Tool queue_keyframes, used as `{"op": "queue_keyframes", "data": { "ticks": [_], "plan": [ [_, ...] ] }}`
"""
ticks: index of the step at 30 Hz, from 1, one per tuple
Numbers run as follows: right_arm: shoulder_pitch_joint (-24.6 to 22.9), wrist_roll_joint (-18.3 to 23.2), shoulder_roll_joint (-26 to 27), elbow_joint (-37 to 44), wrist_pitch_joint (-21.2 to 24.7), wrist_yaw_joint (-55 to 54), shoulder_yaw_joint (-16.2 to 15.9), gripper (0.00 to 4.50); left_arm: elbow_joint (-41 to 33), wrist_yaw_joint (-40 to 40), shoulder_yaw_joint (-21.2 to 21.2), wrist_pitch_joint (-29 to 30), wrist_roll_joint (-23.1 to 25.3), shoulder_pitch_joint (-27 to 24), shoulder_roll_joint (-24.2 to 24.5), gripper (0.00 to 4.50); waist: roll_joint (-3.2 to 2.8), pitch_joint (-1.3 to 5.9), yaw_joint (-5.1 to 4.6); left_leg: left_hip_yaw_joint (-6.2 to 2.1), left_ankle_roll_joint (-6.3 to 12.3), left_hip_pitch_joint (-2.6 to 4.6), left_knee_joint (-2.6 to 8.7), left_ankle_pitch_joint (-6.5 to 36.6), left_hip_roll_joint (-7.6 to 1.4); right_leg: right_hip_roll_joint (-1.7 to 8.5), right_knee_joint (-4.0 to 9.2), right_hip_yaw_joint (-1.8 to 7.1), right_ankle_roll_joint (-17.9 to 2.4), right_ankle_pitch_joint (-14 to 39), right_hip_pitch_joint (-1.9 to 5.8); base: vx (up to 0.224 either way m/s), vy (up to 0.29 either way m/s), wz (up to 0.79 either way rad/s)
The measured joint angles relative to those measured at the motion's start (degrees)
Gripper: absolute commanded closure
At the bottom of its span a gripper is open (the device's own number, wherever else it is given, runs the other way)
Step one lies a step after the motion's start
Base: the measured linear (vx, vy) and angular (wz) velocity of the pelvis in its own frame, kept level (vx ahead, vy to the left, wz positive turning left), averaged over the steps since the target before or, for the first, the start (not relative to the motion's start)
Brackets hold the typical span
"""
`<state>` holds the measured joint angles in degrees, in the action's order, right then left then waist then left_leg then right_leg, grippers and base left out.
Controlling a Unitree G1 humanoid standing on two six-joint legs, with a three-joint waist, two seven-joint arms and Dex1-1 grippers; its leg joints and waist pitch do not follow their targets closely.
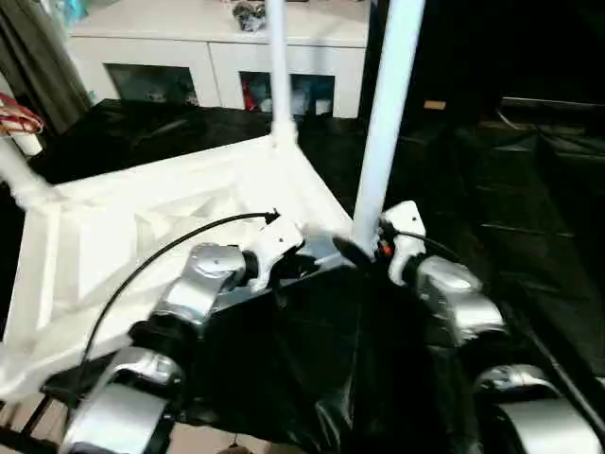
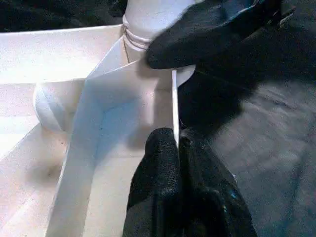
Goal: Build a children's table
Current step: Rotate leg to tighten
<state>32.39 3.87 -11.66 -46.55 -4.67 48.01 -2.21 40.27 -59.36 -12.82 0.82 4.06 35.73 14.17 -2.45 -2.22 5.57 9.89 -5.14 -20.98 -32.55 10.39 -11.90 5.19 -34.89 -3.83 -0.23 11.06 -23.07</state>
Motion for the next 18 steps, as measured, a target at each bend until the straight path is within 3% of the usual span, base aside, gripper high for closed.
{"op": "queue_keyframes", "data": {
  "ticks": [7,18],
  "plan": [
    [-2.67,0.46,-4.78,5.92,0.72,15.01,-4.15,0.55,-2.57,-9.08,-0.71,-0.89,-2.18,-1.79,4.12,4.50,0.21,-0.10,0.54,0.01,0.02,-0.01,-0.18,0.00,-0.02,0.02,0.04,0.00,-0.02,0.06,-0.03,0.000,0.000,0.00],
    [-2.69,0.50,-5.56,7.98,2.94,19.96,-5.81,1.53,-3.51,-13.46,-1.46,-1.80,-2.84,-2.39,5.98,4.50,0.58,-0.11,0.94,0.02,0.02,0.01,-0.20,0.00,-0.02,0.03,0.00,0.01,-0.02,0.06,-0.03,0.000,0.000,0.00]
  ]
}}
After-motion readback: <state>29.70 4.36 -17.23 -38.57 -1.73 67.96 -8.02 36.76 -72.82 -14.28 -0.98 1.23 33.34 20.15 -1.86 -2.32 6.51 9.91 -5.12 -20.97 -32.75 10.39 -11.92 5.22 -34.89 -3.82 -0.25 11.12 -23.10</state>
